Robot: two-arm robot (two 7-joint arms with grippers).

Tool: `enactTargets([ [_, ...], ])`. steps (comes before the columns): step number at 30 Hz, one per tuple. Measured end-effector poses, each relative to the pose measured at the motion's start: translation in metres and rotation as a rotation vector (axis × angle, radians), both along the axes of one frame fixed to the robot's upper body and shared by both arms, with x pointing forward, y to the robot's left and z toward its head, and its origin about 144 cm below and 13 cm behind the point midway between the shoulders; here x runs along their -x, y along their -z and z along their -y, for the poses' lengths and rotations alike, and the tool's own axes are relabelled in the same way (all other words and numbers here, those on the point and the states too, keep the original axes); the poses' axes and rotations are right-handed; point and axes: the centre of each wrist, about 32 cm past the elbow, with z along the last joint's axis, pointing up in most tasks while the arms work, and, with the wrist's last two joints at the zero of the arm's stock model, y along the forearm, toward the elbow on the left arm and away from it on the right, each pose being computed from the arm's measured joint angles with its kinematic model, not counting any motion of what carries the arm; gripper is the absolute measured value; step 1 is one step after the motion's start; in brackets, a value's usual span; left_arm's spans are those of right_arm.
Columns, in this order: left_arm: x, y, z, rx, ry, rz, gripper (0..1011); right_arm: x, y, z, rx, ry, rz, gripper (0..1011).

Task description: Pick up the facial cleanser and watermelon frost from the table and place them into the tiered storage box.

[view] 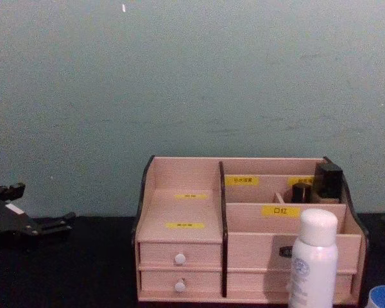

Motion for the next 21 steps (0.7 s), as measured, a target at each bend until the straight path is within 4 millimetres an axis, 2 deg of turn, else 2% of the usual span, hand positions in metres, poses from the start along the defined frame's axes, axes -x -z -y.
enactTargets([
  [13,0.000,0.000,0.000,0.000,0.000,0.000,1001,0.004,-0.008,0.010,-0.043,0.009,0.034,1002],
  [21,0.000,0.000,0.000,0.000,0.000,0.000,1001,0.023,-0.023,0.028,-0.093,-0.066,0.012,1002],
])
